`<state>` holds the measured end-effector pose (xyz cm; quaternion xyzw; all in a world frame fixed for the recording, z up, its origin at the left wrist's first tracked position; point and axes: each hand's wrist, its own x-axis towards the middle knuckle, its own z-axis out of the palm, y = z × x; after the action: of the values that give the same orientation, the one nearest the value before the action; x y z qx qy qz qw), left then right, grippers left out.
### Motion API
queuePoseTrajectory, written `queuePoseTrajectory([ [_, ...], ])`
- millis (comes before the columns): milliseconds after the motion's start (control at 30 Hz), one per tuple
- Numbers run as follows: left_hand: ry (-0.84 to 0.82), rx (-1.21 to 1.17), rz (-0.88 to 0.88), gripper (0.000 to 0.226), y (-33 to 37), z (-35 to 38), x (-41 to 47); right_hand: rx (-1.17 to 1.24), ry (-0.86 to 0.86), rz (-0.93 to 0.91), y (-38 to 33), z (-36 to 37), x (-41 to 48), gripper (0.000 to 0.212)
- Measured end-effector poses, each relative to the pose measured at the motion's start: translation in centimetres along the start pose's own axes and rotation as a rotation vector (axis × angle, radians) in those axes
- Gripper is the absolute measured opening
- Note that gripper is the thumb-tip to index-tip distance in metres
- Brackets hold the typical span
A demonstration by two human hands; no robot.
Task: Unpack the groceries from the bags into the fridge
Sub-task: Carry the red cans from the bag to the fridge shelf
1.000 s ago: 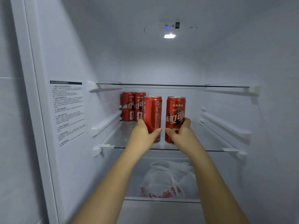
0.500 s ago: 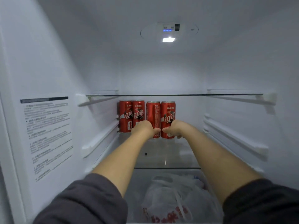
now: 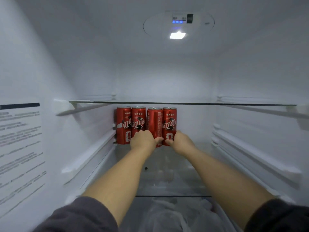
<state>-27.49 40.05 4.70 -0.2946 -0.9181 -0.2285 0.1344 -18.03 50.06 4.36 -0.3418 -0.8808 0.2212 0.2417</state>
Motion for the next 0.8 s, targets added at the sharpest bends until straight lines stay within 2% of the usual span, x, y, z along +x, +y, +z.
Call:
queuePoseTrajectory([
  [233, 0.021, -0.153, -0.013, 0.046, -0.3, 0.2, 0.3, 0.007, 0.037, -0.002, 0.1, 0.7, 0.5, 0.046],
  [533, 0.039, -0.133, 0.055, 0.027, -0.6, 0.3, 0.8, 0.042, 0.066, -0.017, 0.2, 0.9, 0.9, 0.039],
  [800, -0.003, -0.188, 0.034, 0.029, -0.6, 0.7, 1.3, 0.068, 0.033, -0.042, 0.5, 0.7, 0.9, 0.041],
])
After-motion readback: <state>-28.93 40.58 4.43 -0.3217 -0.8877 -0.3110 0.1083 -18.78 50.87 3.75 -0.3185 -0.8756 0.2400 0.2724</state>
